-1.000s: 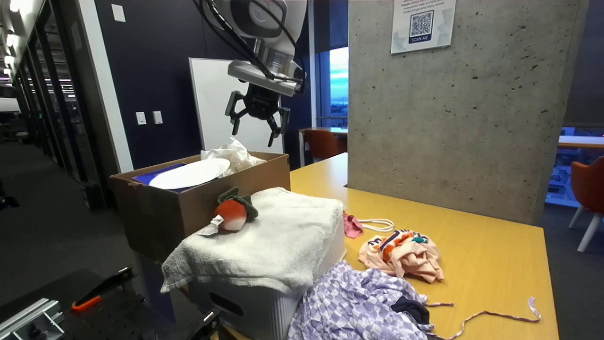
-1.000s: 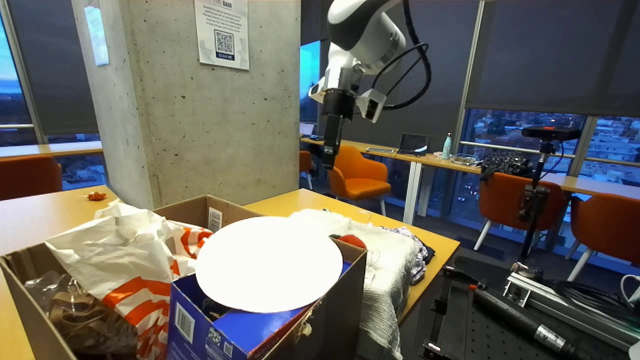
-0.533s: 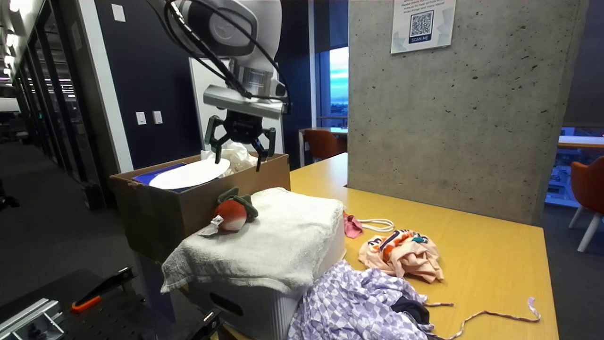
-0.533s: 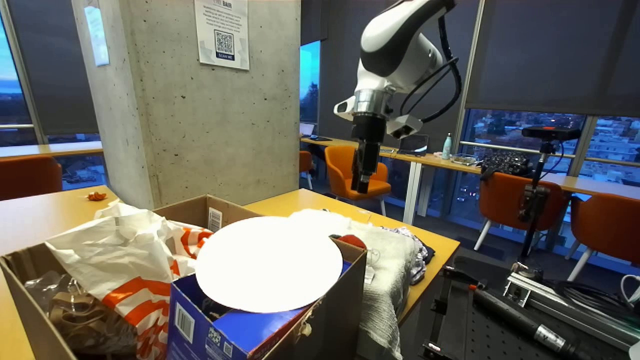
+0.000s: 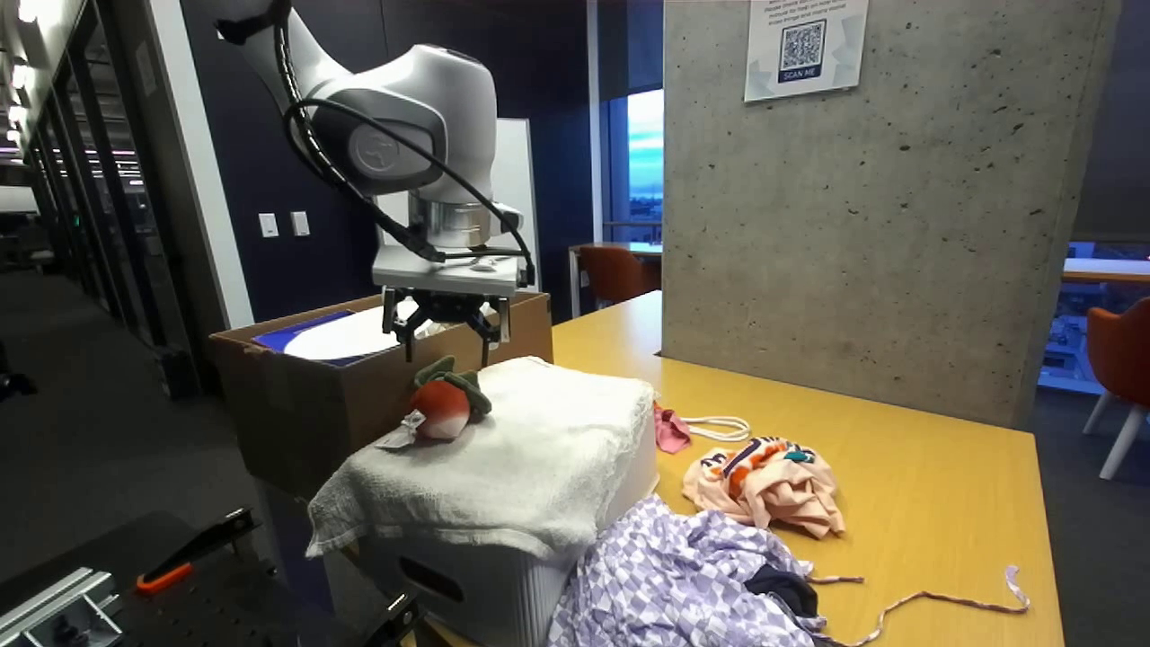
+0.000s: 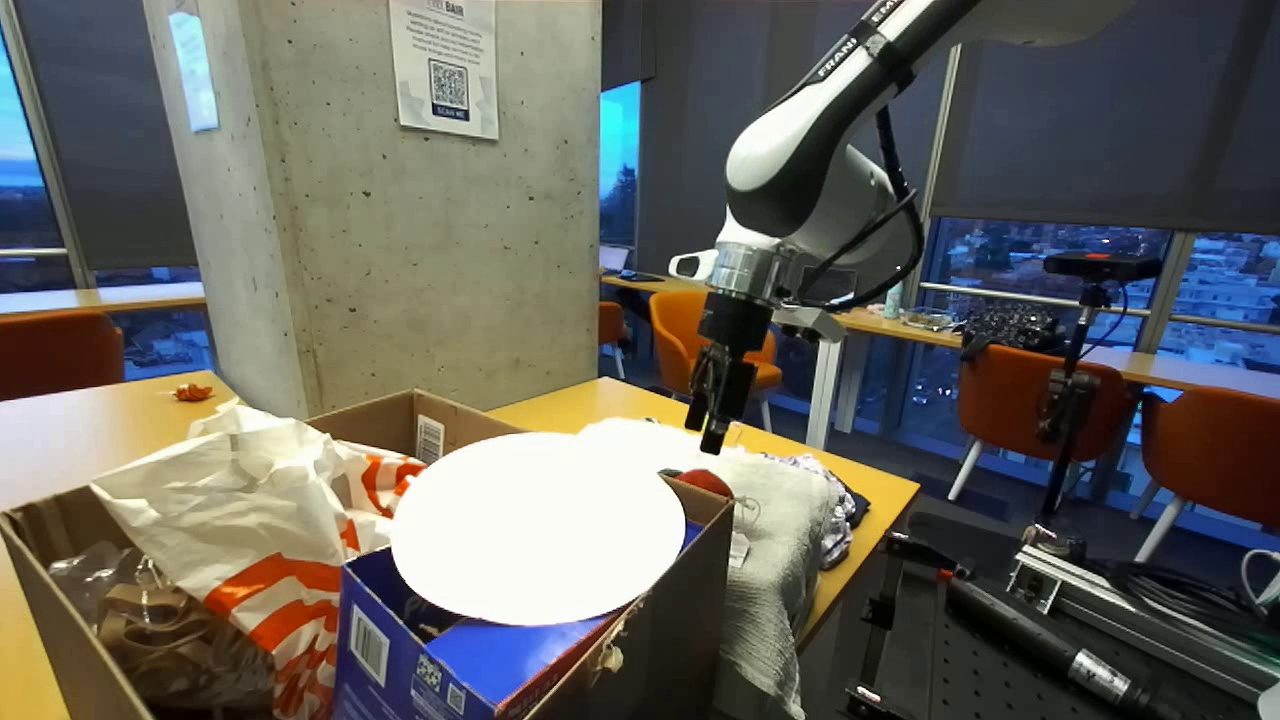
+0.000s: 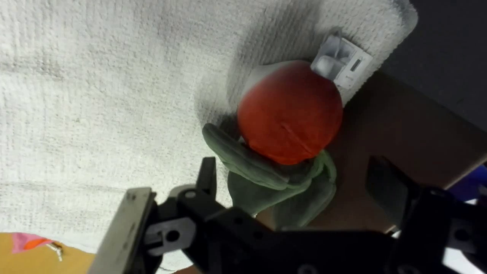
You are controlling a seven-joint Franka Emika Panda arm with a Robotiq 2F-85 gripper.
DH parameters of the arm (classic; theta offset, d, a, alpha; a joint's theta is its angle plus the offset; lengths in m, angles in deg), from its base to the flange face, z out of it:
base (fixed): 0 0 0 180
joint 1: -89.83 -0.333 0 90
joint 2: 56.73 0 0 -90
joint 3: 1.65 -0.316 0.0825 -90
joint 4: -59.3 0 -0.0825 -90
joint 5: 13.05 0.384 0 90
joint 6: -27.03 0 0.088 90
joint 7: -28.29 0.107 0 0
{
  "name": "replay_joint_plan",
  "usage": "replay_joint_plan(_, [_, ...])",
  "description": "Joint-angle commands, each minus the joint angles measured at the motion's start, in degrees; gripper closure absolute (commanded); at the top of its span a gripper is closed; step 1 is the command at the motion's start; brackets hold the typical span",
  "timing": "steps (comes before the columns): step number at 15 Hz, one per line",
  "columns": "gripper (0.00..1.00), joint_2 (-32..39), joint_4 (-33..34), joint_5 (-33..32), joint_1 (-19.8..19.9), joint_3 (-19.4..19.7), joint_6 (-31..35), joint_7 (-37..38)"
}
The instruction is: Pick up the white disposable plate and put it on the cardboard box
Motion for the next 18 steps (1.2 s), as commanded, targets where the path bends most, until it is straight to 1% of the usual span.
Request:
replay_joint_plan(1, [0.00,2.59,0.21,1.96,0.50,-2.02,2.91,-2.82])
replay_joint_plan(4, [0.00,4.44,-0.02,0.70,0.61,-2.84,3.57,-2.21])
replay_joint_plan(7, [0.00,5.75,-0.23,-2.50,0.66,-2.42,3.04,-1.59])
replay_joint_plan(8, [0.23,6.16,-0.27,-3.39,0.88,-2.31,3.16,-1.73])
replay_joint_plan(9, [0.28,6.52,-0.12,-4.20,1.16,-2.21,3.10,-1.79])
replay_joint_plan(10, [0.35,6.80,-0.04,-4.87,1.43,-2.18,3.25,-1.71])
replay_joint_plan(12, [0.51,7.02,0.24,-5.22,2.23,-2.31,3.05,-1.79])
replay_joint_plan(16, [0.79,6.63,0.25,-6.12,2.81,-2.04,2.85,-1.08])
replay_joint_plan(18, [0.93,6.35,0.02,-9.48,2.18,-0.66,3.76,0.20])
